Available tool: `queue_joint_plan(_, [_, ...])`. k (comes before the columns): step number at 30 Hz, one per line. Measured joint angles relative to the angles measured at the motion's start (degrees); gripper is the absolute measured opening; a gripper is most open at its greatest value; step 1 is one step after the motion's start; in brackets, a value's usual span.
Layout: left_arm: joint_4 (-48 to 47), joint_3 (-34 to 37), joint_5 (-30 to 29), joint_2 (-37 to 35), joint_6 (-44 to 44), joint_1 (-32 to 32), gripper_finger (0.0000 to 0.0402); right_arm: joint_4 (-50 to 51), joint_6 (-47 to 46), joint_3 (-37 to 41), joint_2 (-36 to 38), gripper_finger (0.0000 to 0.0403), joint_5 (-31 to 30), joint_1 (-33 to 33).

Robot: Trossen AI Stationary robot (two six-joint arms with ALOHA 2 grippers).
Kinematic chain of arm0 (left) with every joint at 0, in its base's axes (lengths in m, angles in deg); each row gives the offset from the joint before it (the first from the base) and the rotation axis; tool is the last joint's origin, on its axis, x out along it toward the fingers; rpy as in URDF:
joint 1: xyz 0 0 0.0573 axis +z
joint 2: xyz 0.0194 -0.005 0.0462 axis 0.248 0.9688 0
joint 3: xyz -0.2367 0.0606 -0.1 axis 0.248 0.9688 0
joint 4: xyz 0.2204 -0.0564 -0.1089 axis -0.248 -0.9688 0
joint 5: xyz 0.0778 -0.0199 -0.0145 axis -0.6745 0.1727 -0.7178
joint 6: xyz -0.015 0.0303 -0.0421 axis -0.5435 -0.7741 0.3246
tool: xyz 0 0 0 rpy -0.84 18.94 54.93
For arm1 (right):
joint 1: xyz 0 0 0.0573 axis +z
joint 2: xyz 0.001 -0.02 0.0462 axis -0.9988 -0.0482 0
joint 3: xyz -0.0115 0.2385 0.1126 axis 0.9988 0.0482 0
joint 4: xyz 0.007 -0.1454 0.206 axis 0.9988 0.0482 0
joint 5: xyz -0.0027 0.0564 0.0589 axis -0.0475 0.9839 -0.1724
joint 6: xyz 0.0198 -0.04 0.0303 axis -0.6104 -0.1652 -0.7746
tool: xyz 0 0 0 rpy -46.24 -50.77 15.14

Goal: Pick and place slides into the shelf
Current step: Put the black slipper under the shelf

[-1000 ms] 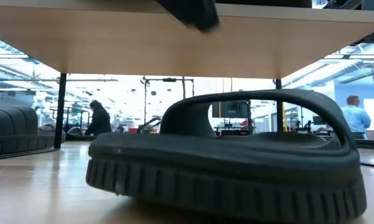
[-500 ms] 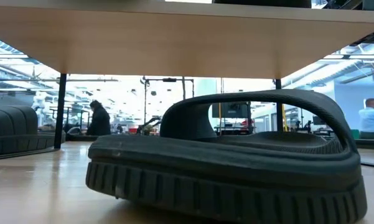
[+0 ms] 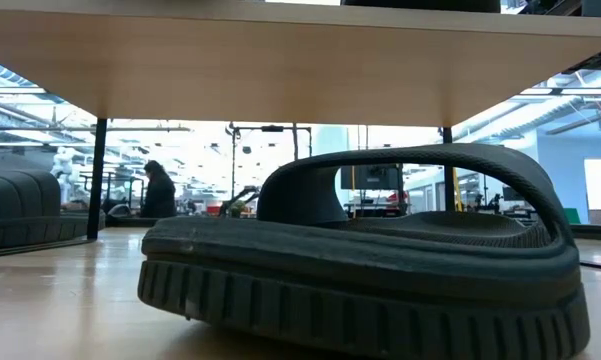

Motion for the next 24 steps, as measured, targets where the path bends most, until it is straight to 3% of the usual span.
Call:
queue_joint_plan(6, [1.25,23.07,-9.01,-16.73,12.25,-0.91,0.0,0.57,0.32,0.0,0.02,0.0,0.0,0.0])
queue_joint_plan(10, [17.09,41.82,-9.73,-30.07,13.29,-0.81,0.0,1.07,0.69,0.0,0.01,0.0,-0.01,0.0])
queue_joint_plan(14, [43.5,59.09,0.02,-41.45,-4.21,1.14,0.0,1.03,1.8,0.0,0.0,0.0,-0.01,0.0])
queue_joint_plan(18, [65.59,71.48,9.64,-51.98,-19.44,7.17,0.0,0.47,3.37,0.0,0.0,0.0,0.08,0.0])
queue_joint_plan(21, [74.91,77.09,15.24,-59.68,-25.21,13.26,0.0,0.44,3.51,0.0,0.02,0.0,4.08,-0.02])
queue_joint_plan(24, [75.39,80.02,22.41,-67.42,-26.93,18.77,0.0,0.21,4.07,0.0,0.0,0.0,9.12,-0.04])
